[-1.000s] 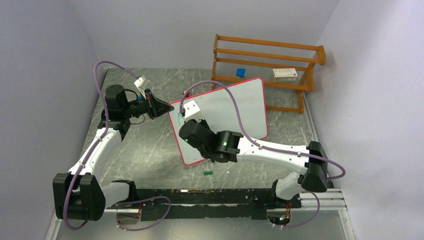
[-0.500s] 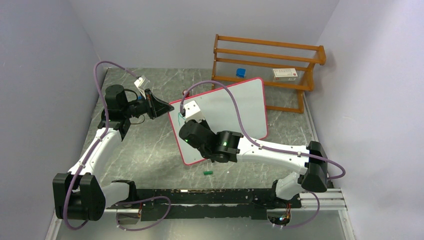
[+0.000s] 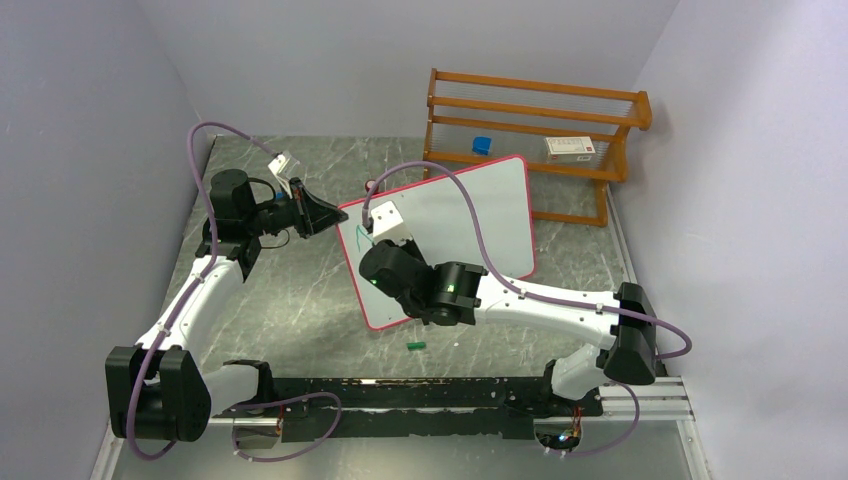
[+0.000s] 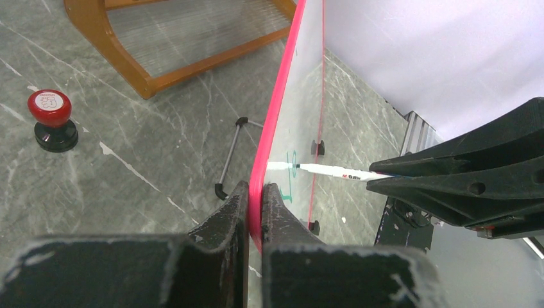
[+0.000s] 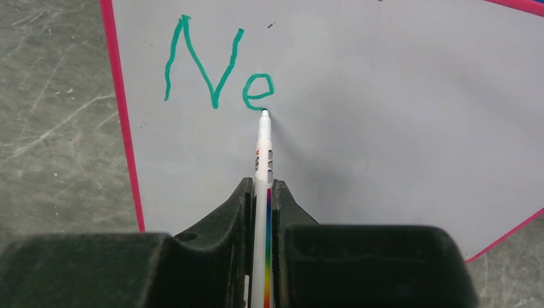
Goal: Write a sentence on the whiteboard
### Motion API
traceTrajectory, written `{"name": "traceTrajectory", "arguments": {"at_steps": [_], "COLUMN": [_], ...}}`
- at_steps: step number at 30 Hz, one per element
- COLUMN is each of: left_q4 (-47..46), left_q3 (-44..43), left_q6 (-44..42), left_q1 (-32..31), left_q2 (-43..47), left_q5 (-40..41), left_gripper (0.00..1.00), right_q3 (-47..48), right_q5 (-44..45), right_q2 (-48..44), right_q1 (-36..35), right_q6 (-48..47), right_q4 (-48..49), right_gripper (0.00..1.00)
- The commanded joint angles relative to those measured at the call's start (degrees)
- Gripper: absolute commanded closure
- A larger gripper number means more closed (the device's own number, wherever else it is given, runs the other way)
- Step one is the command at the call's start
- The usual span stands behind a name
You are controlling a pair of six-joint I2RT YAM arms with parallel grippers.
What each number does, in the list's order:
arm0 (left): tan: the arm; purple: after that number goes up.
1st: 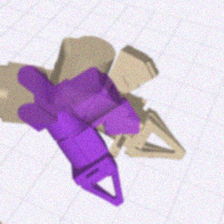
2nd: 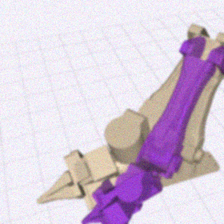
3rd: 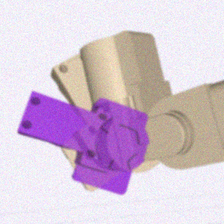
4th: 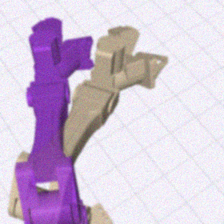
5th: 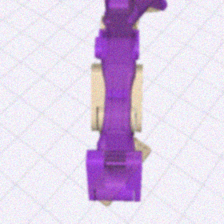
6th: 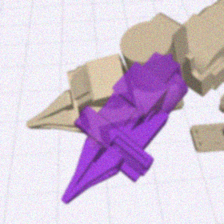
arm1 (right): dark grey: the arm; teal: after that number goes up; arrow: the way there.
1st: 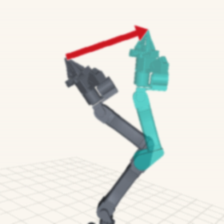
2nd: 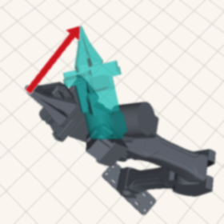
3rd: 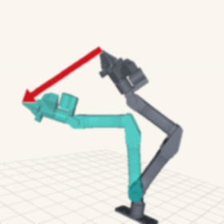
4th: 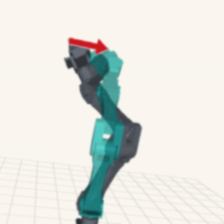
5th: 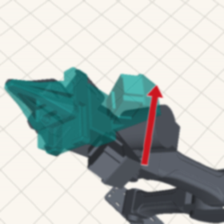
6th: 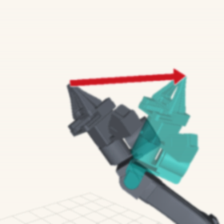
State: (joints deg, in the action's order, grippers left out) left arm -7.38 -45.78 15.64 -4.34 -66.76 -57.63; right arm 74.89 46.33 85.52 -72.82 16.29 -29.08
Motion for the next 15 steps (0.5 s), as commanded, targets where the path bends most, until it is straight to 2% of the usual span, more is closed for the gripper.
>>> {"name": "traceTrajectory", "arguments": {"at_steps": [1, 15], "left_q4": [2.08, 2.37], "left_q3": [0.89, 0.87], "left_q6": [-2.89, -3.18], "left_q1": [-0.78, -0.76], "left_q2": [-0.81, -0.74], "left_q5": [-0.11, 0.38], "left_gripper": [0.95, 0.95], "right_q3": [-0.96, -3.19], "right_q5": [2.63, 2.00], "right_q2": [-1.61, -6.37], "right_q1": [0.38, 0.32], "right_q6": [-0.01, -1.62], "right_q4": [0.20, 4.74], "right_gripper": [1.00, 1.00]}}
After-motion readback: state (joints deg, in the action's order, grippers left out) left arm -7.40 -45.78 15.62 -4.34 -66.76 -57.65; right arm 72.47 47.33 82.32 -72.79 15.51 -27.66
